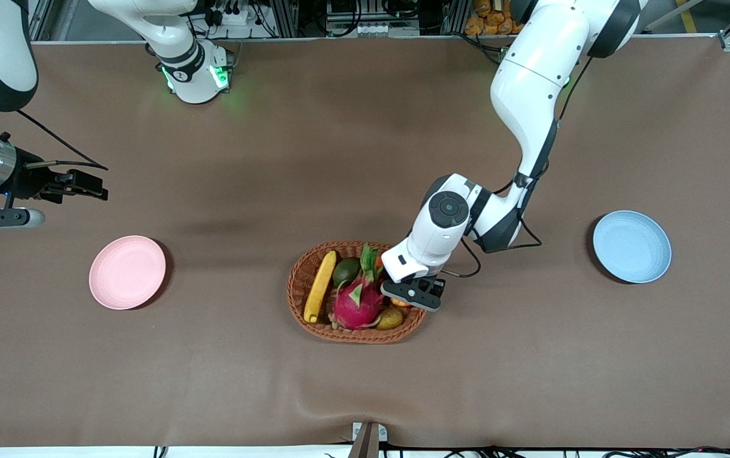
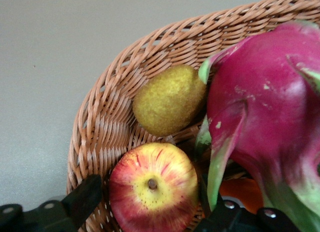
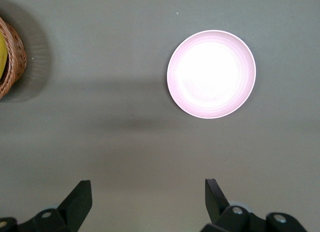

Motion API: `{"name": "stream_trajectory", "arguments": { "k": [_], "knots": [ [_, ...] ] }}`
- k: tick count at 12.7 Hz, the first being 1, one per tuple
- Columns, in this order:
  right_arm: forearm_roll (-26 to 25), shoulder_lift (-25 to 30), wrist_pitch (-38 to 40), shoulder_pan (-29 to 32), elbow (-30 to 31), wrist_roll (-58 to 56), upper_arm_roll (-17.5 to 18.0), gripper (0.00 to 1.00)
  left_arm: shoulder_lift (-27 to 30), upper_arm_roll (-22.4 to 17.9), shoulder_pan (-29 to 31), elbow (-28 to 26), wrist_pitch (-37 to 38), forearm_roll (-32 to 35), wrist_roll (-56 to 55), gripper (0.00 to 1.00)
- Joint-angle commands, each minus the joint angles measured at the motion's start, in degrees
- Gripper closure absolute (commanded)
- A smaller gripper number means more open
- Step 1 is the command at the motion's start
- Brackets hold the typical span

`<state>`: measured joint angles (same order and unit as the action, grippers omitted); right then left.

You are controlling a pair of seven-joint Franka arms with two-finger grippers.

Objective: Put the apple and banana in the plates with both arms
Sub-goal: 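Lower the left gripper and grasp the red apple, then carry the apple to the blue plate while the right gripper reaches the banana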

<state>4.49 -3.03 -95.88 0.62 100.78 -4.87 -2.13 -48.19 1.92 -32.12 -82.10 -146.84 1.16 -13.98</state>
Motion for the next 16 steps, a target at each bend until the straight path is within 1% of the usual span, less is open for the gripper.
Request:
{"name": "stream_trajectory", "arguments": {
  "k": [1,2,3,4,5,6,7,8,9,12,16],
  "knots": [
    [0.7,0.3,-0.4,-0.2,0.4,-0.5,-0.2,0.00,-1.6,-0.3,0.1,1.2,-0.3,0.9,0.4,0.14],
    [0.7,0.3,-0.4,-0.2,0.4,-0.5,-0.2,0.00,-1.6,-0.3,0.1,1.3,-0.3,0.9,1.0,0.28],
    [0.7,0.3,-0.4,-0.2,0.4,-0.5,-0.2,0.00,-1.6,-0.3,0.1,1.3,-0.3,0.9,0.8,0.52],
    [0.7,0.3,-0.4,-0.2,0.4,-0.5,-0.2,0.00,-1.4,-0.2,0.0,1.4,-0.3,1.0,0.3,0.71],
    [0.7,0.3,-0.4,-0.2,0.4,-0.5,-0.2,0.00,-1.0,-0.2,0.0,1.3,-0.2,1.0,0.4,0.84],
    [0.7,0.3,-0.4,-0.2,0.4,-0.5,-0.2,0.00,-0.6,-0.1,0.0,1.4,0.1,1.1,0.4,0.93],
    [0.7,0.3,-0.4,-0.2,0.4,-0.5,-0.2,0.00,-0.1,0.0,0.0,1.4,0.3,1.3,0.4,0.98],
    [0.7,0.3,-0.4,-0.2,0.4,-0.5,-0.2,0.00,1.1,0.1,0.0,1.5,0.8,1.0,0.4,0.98],
    [0.7,0.3,-0.4,-0.3,0.4,-0.5,-0.2,0.00,2.6,0.1,0.1,1.5,2.9,0.7,0.4,0.98],
    [0.6,0.3,-0.4,-0.3,0.4,-0.5,-0.2,0.00,8.5,0.3,0.7,1.5,11.7,0.5,0.4,0.97],
    [0.7,0.2,-0.4,-0.4,0.4,-0.5,-0.2,0.00,14.7,-0.1,1.3,1.0,22.8,0.6,0.4,0.94]
  ]
}}
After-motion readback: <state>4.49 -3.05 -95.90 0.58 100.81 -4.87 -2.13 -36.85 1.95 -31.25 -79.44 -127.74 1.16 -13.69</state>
